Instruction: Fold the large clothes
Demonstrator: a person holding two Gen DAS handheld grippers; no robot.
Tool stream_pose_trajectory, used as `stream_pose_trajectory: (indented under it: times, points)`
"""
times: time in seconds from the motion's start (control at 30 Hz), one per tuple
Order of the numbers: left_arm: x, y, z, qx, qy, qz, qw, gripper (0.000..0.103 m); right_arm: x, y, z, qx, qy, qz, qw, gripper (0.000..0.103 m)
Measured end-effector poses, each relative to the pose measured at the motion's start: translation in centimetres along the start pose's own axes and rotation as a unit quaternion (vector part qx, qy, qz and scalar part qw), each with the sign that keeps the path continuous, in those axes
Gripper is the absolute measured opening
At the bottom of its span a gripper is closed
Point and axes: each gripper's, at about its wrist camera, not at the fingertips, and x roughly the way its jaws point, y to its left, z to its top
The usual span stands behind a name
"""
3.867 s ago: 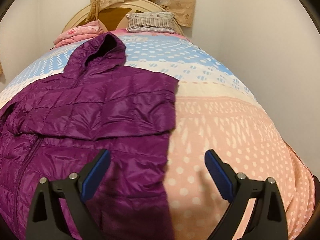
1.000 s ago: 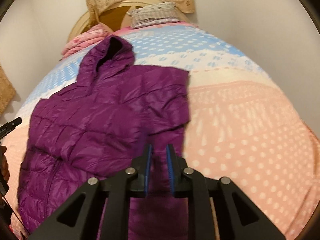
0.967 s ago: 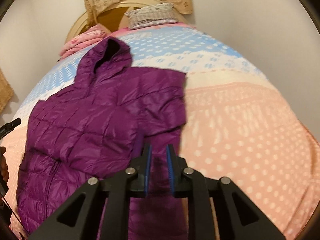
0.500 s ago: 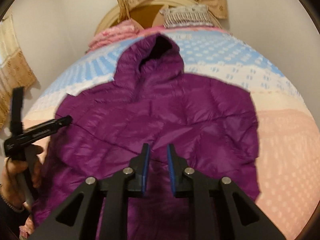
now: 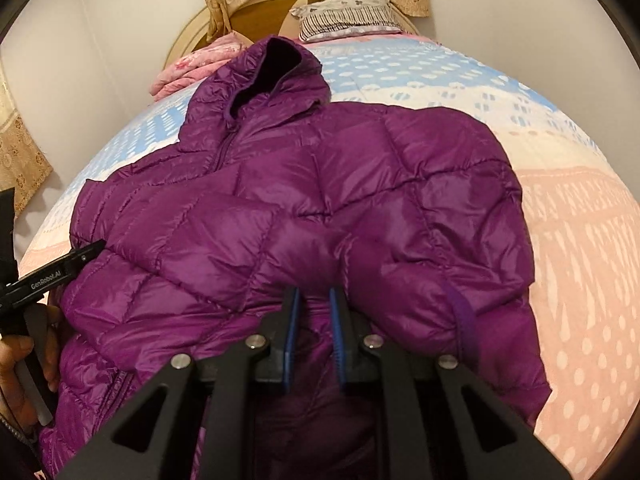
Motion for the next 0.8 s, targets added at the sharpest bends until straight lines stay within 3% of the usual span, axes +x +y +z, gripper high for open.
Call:
stream_pose_trajectory:
  times: [0.8]
  points:
    - [-0.2,1.0,-0.5,-0.004,0.003,-0.016,0.9999,0.098,-1.1,-0.4,-1.5,0.036,-0.016,0.005,0.999,0.017]
